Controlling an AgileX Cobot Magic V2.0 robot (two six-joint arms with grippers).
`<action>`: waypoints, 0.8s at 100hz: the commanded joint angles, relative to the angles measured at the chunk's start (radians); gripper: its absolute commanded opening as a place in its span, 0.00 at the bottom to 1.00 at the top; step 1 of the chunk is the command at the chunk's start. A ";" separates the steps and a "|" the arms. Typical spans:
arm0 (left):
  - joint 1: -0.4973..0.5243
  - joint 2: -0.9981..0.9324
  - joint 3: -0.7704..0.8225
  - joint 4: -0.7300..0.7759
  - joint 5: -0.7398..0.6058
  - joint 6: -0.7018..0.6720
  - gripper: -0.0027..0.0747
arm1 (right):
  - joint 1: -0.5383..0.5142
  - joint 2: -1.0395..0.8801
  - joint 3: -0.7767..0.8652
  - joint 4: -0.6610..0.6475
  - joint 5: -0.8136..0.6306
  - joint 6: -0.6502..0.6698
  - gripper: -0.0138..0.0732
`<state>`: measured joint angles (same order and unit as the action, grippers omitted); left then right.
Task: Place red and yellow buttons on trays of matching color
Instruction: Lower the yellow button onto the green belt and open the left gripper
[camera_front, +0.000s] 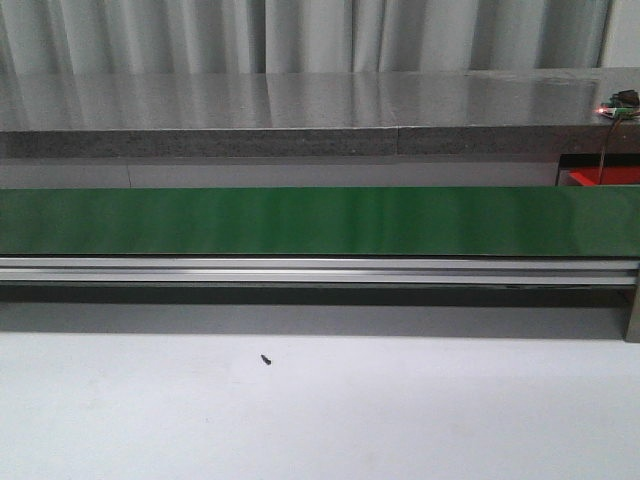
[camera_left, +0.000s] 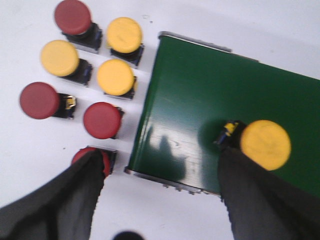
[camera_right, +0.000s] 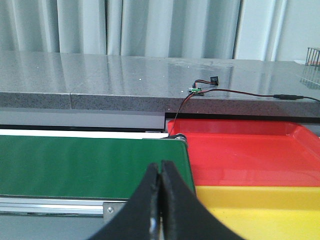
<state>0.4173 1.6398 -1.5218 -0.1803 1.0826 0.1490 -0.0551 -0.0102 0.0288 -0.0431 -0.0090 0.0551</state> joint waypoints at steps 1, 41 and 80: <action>0.040 -0.048 -0.026 0.002 -0.019 0.001 0.66 | 0.001 -0.019 -0.018 -0.004 -0.081 -0.001 0.08; 0.069 -0.007 0.123 0.125 -0.060 -0.010 0.66 | 0.001 -0.019 -0.018 -0.004 -0.081 -0.001 0.08; 0.104 0.072 0.193 0.069 -0.175 -0.028 0.66 | 0.001 -0.019 -0.018 -0.004 -0.081 -0.001 0.08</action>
<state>0.5184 1.7255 -1.3062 -0.0706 0.9566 0.1319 -0.0551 -0.0102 0.0288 -0.0431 -0.0090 0.0551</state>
